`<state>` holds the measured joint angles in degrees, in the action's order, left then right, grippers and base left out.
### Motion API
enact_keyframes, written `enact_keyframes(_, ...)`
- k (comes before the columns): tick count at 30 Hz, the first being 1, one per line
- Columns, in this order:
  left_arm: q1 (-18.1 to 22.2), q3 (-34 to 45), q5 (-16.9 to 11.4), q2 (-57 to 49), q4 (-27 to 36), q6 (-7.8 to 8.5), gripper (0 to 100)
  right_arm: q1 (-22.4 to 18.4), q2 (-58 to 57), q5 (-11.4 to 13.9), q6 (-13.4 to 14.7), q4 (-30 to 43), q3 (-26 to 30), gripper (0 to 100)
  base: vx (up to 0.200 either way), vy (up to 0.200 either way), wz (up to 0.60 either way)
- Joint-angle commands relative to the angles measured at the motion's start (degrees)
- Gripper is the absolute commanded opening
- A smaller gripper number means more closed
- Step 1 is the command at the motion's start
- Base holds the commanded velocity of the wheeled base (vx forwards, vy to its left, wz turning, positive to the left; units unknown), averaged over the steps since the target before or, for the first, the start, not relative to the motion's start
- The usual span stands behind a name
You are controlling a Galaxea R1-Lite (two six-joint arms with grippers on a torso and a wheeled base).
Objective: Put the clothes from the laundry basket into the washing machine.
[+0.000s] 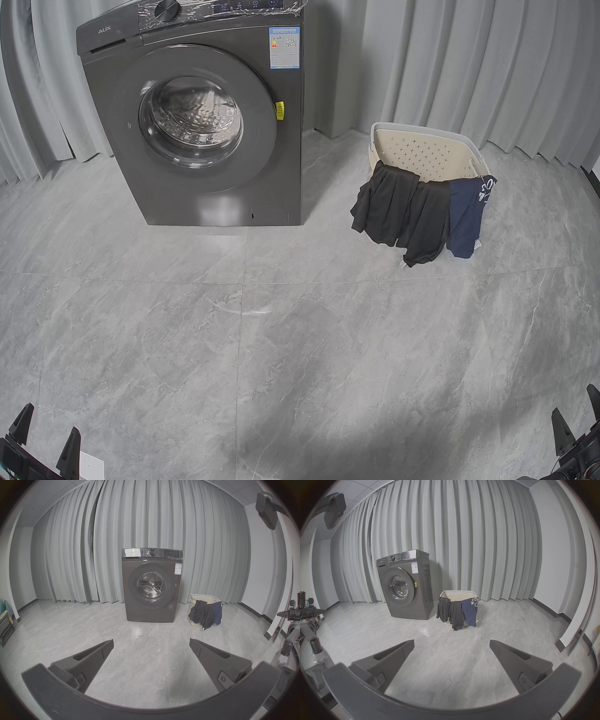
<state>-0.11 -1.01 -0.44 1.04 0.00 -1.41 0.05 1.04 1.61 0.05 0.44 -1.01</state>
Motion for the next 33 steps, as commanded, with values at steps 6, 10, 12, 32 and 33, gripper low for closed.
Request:
enact_keyframes(6,0.0,1.0,0.0,-0.9,0.0,0.01,100,0.0,-0.5,0.1,0.0,0.0,1.0,100,0.200,0.000,0.00)
enact_keyframes(10,0.0,1.0,0.0,-0.9,0.0,0.10,100,0.0,-0.5,0.0,0.0,0.0,1.0,100,0.200,0.000,0.00)
enact_keyframes(12,0.0,1.0,0.0,-0.9,0.0,0.27,100,0.1,-0.5,0.1,0.0,0.0,1.0,100,0.200,0.000,0.00)
enact_keyframes(32,-0.1,1.0,0.0,-0.9,0.0,-0.08,100,0.0,-0.4,0.0,0.0,0.0,1.0,100,0.060,0.000,-0.18)
enact_keyframes(33,-0.1,1.0,0.0,-0.9,0.0,-0.08,100,0.0,-0.4,0.0,0.0,-0.1,1.0,100,0.000,0.000,0.00)
